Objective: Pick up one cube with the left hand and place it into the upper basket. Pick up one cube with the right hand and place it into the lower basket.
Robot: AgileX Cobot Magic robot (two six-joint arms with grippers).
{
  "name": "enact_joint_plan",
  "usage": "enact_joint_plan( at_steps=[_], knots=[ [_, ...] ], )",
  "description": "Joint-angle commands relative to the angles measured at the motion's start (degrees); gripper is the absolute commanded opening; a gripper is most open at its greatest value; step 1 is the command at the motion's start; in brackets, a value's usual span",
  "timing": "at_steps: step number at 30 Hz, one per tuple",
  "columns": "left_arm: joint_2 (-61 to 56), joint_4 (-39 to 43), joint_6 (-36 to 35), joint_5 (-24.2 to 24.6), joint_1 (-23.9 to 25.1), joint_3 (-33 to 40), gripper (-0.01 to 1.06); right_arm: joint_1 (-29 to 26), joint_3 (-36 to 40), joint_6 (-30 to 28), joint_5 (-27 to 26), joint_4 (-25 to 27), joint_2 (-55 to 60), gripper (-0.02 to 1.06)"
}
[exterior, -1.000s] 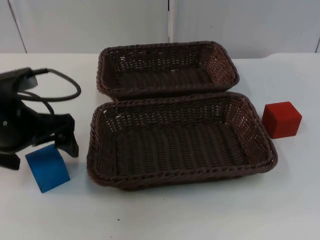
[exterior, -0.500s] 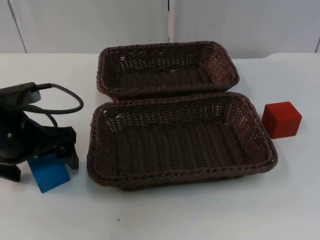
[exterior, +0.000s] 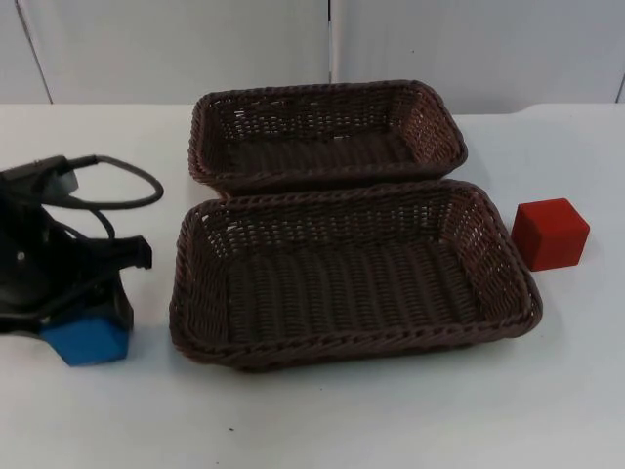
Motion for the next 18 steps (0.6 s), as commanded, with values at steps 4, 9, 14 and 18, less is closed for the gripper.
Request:
enact_joint_plan(
  at_steps=[4, 9, 14, 18],
  knots=[
    [-8.18, -0.77, 0.31, 1.49, -0.35, -0.17, 0.00, -0.35, 0.09, -0.06, -0.17, -0.11, -0.09, 1.05],
    [-15.38, -0.77, 0.55, 2.11, -0.35, -0.07, 0.00, -0.35, 0.09, -0.06, -0.17, -0.11, -0.09, 1.05],
    [-24.65, -0.46, 0.77, 2.36, -0.35, -0.07, 0.00, -0.35, 0.09, -0.06, -0.17, -0.11, -0.09, 1.05],
    [-30.32, -0.51, 3.73, 0.54, -0.35, -0.07, 0.00, -0.35, 0.09, -0.06, -0.17, -0.11, -0.09, 1.05]
  ],
)
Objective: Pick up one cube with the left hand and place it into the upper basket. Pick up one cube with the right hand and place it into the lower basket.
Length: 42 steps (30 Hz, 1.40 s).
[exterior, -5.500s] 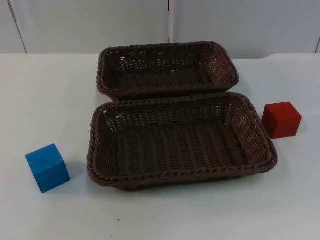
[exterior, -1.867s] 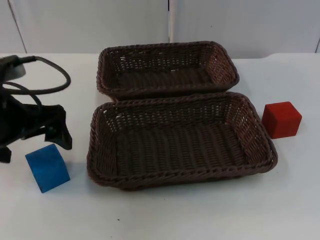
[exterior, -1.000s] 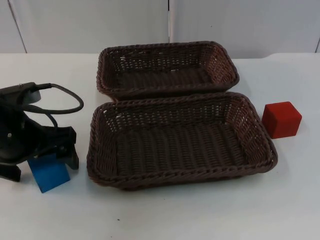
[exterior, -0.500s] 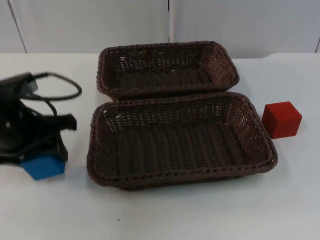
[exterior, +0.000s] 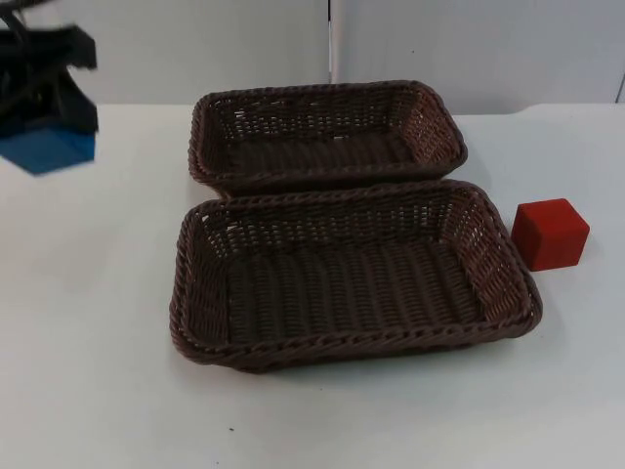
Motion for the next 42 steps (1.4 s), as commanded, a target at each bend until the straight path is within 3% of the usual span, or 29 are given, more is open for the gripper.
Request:
enact_joint_plan(
  at_steps=[1, 29, 42],
  knots=[
    [-3.14, -0.51, 1.74, -1.65, -0.26, -0.17, 0.00, -0.35, 0.09, -0.06, -0.17, -0.11, -0.09, 1.05],
    [-4.13, 1.63, 1.74, -4.14, -0.26, -0.27, 0.00, -0.35, 0.09, -0.21, -0.17, -0.20, -0.09, 1.05],
    [-4.13, 1.36, 3.29, -1.85, -0.30, -2.88, 0.00, -0.35, 0.09, -1.48, -0.17, -1.06, -0.09, 1.05]
  ],
)
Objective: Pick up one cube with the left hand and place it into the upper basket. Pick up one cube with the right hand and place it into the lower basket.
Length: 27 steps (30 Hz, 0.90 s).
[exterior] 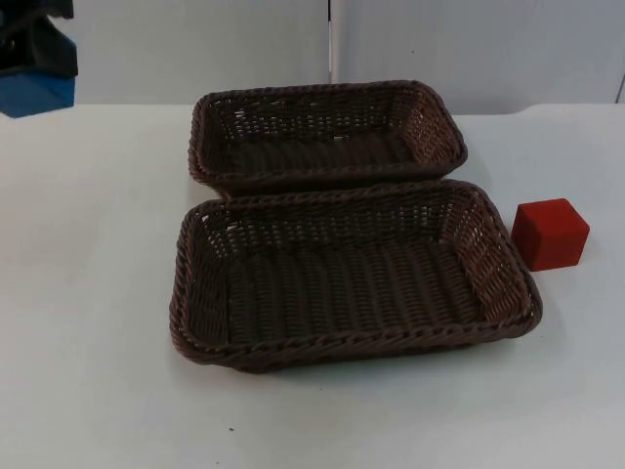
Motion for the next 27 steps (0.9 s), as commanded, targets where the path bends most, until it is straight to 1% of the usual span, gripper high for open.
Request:
enact_joint_plan(
  at_steps=[1, 3, 9, 13, 14, 19, 20, 22, 24, 25, 27],
  knots=[
    [-0.40, 0.00, 0.66, 0.48, -0.30, -1.99, 0.00, -0.35, 0.09, -0.44, -0.17, -0.39, -0.09, 1.05],
    [-0.40, -0.15, 1.12, 1.32, -0.30, -3.76, 0.00, -0.35, 0.09, -0.29, -0.17, -0.40, -0.09, 1.05],
    [1.05, -1.94, 3.32, 1.88, -1.11, -7.18, 0.00, -0.35, 0.09, -0.09, -0.17, -0.40, -0.09, 1.05],
    [7.48, -2.07, 5.77, 4.29, -4.56, -13.30, 0.00, -0.35, 0.09, -0.09, -0.17, -0.40, -0.09, 1.05],
    [7.48, -2.07, 5.77, 4.29, -4.56, -13.30, 0.00, -0.35, 0.09, -0.09, -0.17, -0.40, -0.09, 1.05],
    [16.16, -1.69, 7.16, 6.08, -7.32, -22.84, 0.00, -0.35, 0.09, -0.09, -0.17, -0.40, -0.09, 1.05],
    [16.16, -1.69, 7.16, 6.08, -7.32, -22.84, 0.00, -0.35, 0.09, -0.09, -0.17, -0.40, -0.09, 1.05],
    [20.05, -1.89, 7.16, 7.12, -7.47, -26.69, 0.00, -0.35, 0.09, -0.09, -0.17, -0.40, -0.09, 1.05],
    [23.83, -1.90, 7.16, 9.50, -7.47, -31.36, 0.00, -0.35, 0.09, -0.09, -0.17, -0.40, -0.09, 1.05],
    [23.83, -1.90, 7.16, 9.50, -7.47, -31.36, 0.00, -0.35, 0.09, -0.09, -0.17, -0.40, -0.09, 1.05],
    [28.08, -1.90, 7.16, 10.57, -7.67, -35.63, 0.00, -0.35, 0.09, -0.09, -0.17, -0.40, -0.09, 1.05]
  ],
)
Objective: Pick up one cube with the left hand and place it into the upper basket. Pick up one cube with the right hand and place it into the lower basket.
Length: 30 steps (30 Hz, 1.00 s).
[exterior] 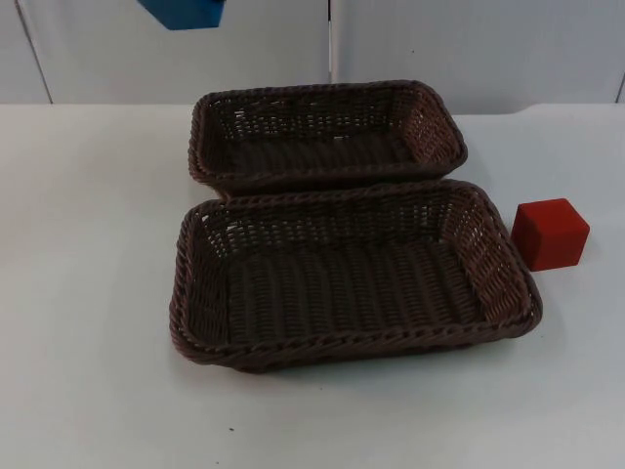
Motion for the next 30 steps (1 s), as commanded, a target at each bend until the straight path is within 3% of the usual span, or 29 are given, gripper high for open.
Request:
enact_joint_plan(
  at_steps=[1, 15, 21, 30],
  knots=[
    [2.83, -0.89, 0.23, 0.63, -0.63, -3.53, 0.00, -0.35, 0.09, -0.09, -0.17, -0.29, -0.09, 1.05],
    [23.88, -7.76, 2.40, 0.69, -0.76, -23.91, 0.00, -0.35, 0.09, -0.09, -0.17, -0.29, -0.09, 1.05],
    [29.66, -8.25, 2.51, 0.69, -1.41, -28.67, 0.00, -0.35, 0.09, -0.09, -0.17, -0.17, -0.09, 1.05],
    [34.25, -8.56, 2.61, 0.27, -1.64, -29.23, 0.00, -0.35, 0.09, -0.20, -0.17, -0.06, -0.09, 1.05]
  ],
)
